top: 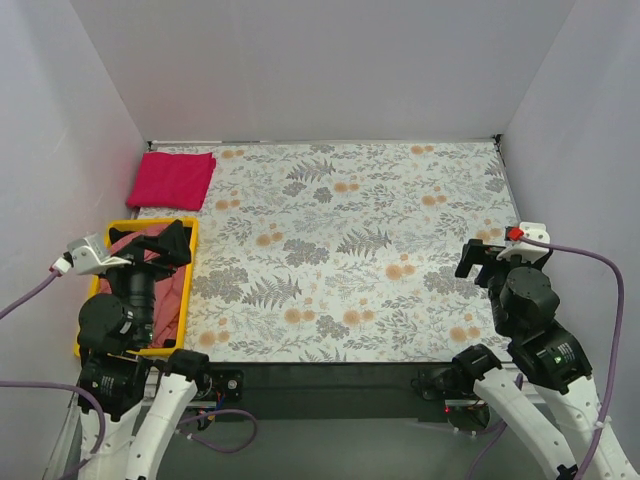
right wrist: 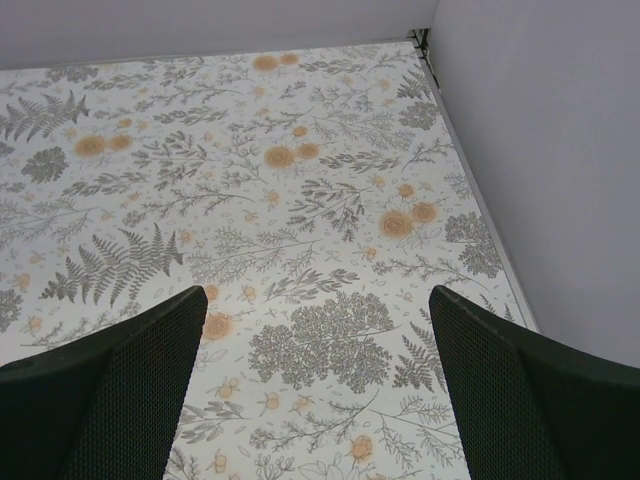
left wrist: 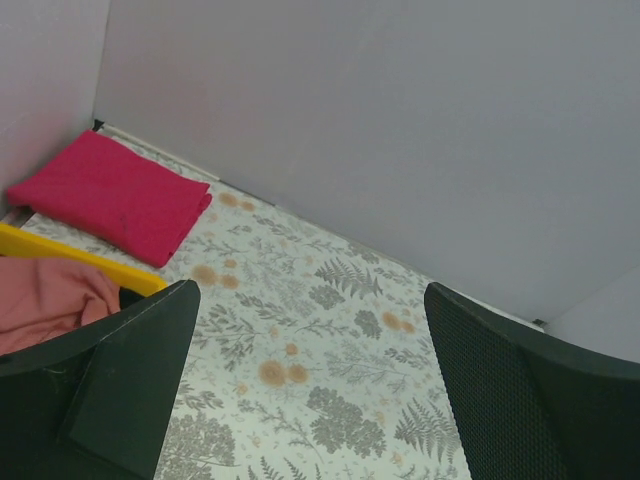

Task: Fold and stack the t-shirts
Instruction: Reset both grippers

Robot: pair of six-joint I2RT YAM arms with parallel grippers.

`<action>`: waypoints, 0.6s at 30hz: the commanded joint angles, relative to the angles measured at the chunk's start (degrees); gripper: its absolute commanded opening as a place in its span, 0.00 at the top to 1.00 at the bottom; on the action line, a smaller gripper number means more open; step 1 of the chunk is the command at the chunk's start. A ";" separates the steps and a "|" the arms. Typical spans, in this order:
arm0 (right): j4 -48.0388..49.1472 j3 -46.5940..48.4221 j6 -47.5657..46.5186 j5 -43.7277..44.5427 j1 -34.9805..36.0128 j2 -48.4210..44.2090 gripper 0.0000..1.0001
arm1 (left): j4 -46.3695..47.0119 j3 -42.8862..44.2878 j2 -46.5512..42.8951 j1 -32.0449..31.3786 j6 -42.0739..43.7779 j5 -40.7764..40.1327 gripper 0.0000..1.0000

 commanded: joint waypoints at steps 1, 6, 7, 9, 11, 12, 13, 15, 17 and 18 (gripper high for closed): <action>4.99 -4.03 -1.05 2.82 -0.19 -3.75 0.02 | -3.10 -3.31 -2.62 -0.06 2.14 -4.48 0.05; 7.01 -6.86 -1.93 2.38 -0.10 -7.62 0.02 | 0.68 -11.65 -11.50 -0.06 3.81 -7.73 0.02; 7.54 -7.12 -2.45 2.38 -0.10 -7.89 0.02 | 1.29 -12.79 -12.73 -0.06 4.07 -7.91 0.02; 8.24 -7.91 -3.25 2.21 -0.10 -8.68 0.02 | 3.66 -16.12 -15.89 -0.06 4.86 -7.65 0.02; 9.47 -8.70 -4.48 2.12 -0.10 -9.03 0.02 | 6.12 -18.07 -17.65 -0.06 5.83 -8.26 0.02; 9.74 -9.14 -4.74 2.03 -0.10 -9.47 0.02 | 6.57 -19.30 -17.92 -0.06 5.74 -8.70 0.02; 10.09 -9.32 -4.92 2.03 -0.10 -9.56 0.02 | 6.92 -19.74 -18.10 -0.06 5.66 -9.66 0.02; 10.79 -9.67 -5.88 1.59 -0.10 -10.09 0.02 | 7.45 -20.45 -17.75 -0.06 5.04 -10.20 0.02; 11.15 -9.76 -6.41 1.41 -0.10 -10.35 0.02 | 7.97 -21.24 -17.14 -0.06 4.95 -10.02 0.02; 11.23 -9.85 -6.41 1.41 -0.10 -10.44 0.02 | 8.06 -21.50 -16.96 -0.06 4.86 -9.85 0.02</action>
